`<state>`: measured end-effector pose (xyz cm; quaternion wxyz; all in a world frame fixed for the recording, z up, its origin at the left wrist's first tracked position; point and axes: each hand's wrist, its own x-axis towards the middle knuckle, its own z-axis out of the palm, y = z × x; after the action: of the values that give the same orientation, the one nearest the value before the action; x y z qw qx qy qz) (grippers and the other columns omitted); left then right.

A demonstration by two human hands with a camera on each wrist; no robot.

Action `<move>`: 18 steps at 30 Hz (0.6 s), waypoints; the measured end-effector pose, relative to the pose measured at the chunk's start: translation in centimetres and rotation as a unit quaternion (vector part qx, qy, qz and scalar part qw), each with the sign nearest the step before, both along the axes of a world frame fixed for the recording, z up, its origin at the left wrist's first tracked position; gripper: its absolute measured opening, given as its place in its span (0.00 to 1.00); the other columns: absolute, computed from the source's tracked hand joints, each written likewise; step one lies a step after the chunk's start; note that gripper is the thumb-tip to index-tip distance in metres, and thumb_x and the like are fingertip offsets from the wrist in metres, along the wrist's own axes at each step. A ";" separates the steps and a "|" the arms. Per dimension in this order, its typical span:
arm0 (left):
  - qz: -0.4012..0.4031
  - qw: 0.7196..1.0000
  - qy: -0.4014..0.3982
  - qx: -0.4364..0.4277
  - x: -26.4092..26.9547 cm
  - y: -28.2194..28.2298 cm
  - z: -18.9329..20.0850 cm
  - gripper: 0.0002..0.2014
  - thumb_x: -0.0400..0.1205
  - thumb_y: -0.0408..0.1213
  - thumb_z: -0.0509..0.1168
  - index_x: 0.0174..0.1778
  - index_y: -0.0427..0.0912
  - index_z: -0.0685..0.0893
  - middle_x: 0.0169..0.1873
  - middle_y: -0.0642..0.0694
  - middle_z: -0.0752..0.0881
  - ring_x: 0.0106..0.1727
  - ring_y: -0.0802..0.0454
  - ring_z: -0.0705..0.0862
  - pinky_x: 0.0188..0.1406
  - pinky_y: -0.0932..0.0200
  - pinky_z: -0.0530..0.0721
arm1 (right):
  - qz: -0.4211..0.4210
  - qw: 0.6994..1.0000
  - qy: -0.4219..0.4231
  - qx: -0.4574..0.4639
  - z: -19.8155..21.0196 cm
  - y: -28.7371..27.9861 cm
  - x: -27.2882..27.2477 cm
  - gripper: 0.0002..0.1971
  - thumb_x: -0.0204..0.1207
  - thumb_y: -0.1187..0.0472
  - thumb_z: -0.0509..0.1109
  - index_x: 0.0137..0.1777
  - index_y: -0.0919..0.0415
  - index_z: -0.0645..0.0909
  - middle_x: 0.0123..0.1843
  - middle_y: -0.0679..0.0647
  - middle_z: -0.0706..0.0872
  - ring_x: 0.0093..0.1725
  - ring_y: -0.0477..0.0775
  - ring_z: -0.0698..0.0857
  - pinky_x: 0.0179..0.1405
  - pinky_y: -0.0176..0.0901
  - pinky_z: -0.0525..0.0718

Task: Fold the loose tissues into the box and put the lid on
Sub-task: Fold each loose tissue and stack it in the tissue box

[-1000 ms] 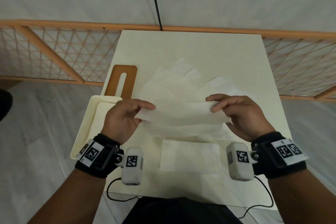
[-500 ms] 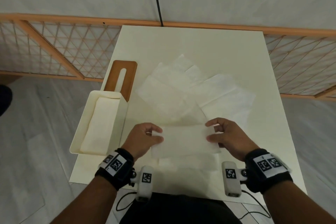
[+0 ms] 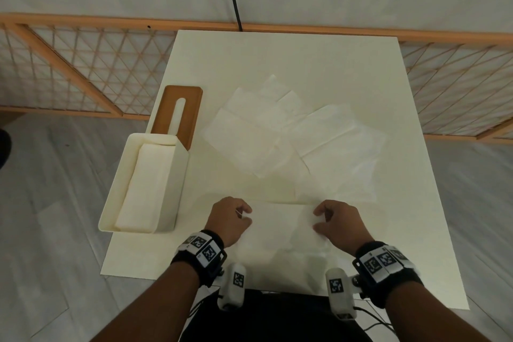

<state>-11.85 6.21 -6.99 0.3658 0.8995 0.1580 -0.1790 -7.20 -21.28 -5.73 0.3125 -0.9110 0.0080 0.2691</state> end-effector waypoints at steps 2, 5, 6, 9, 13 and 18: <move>-0.008 1.000 -0.005 0.006 -0.1 0.0 -0.4 0.07 0.76 0.35 0.76 0.48 0.48 0.89 0.46 0.50 0.83 0.46 0.55 0.83 0.49 0.67 0.78 | 0.007 1.000 0.001 -0.011 -0.2 0.0 -0.1 0.14 0.63 0.70 0.80 0.41 0.51 0.83 0.33 0.48 0.82 0.33 0.42 0.79 0.36 0.24 0.76; -0.014 1.000 -0.011 0.007 0.1 0.2 -0.7 0.06 0.75 0.37 0.77 0.47 0.47 0.90 0.47 0.49 0.80 0.45 0.55 0.82 0.55 0.60 0.82 | 0.033 0.999 0.007 -0.037 -0.3 0.1 0.0 0.12 0.64 0.67 0.79 0.41 0.51 0.83 0.36 0.45 0.81 0.35 0.40 0.77 0.35 0.24 0.75; -0.019 1.000 -0.014 0.011 0.4 0.4 -0.6 0.07 0.75 0.38 0.78 0.46 0.48 0.90 0.48 0.50 0.79 0.45 0.56 0.81 0.55 0.60 0.82 | 0.042 0.998 0.005 -0.046 -0.2 0.1 0.0 0.12 0.64 0.66 0.79 0.41 0.50 0.82 0.37 0.44 0.79 0.35 0.39 0.76 0.35 0.25 0.74; -0.020 0.998 -0.046 0.038 2.5 1.0 -0.2 0.09 0.73 0.39 0.78 0.48 0.47 0.88 0.50 0.49 0.78 0.49 0.52 0.80 0.57 0.60 0.79 | 0.041 0.998 -0.010 -0.043 0.3 0.0 0.3 0.11 0.65 0.61 0.81 0.42 0.48 0.83 0.40 0.43 0.76 0.38 0.38 0.75 0.35 0.25 0.71; 0.000 0.993 -0.097 0.063 7.1 1.5 -0.4 0.11 0.77 0.34 0.74 0.54 0.43 0.84 0.56 0.46 0.82 0.60 0.46 0.80 0.64 0.56 0.77 | 0.032 0.998 -0.041 -0.020 1.5 0.1 1.0 0.10 0.65 0.58 0.82 0.42 0.49 0.84 0.39 0.45 0.76 0.38 0.40 0.76 0.35 0.25 0.70; 0.004 0.990 -0.050 0.134 11.1 2.8 -1.9 0.08 0.82 0.33 0.67 0.55 0.38 0.88 0.57 0.42 0.87 0.61 0.44 0.83 0.56 0.63 0.73 | 0.030 0.998 -0.056 0.012 2.9 -0.1 2.0 0.09 0.66 0.61 0.81 0.40 0.51 0.84 0.32 0.45 0.76 0.32 0.42 0.75 0.35 0.27 0.74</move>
<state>-0.77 9.00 -8.85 0.2498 0.9478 0.1655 -0.1093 -5.23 -21.39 -2.80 0.3152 -0.9206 -0.0401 0.2272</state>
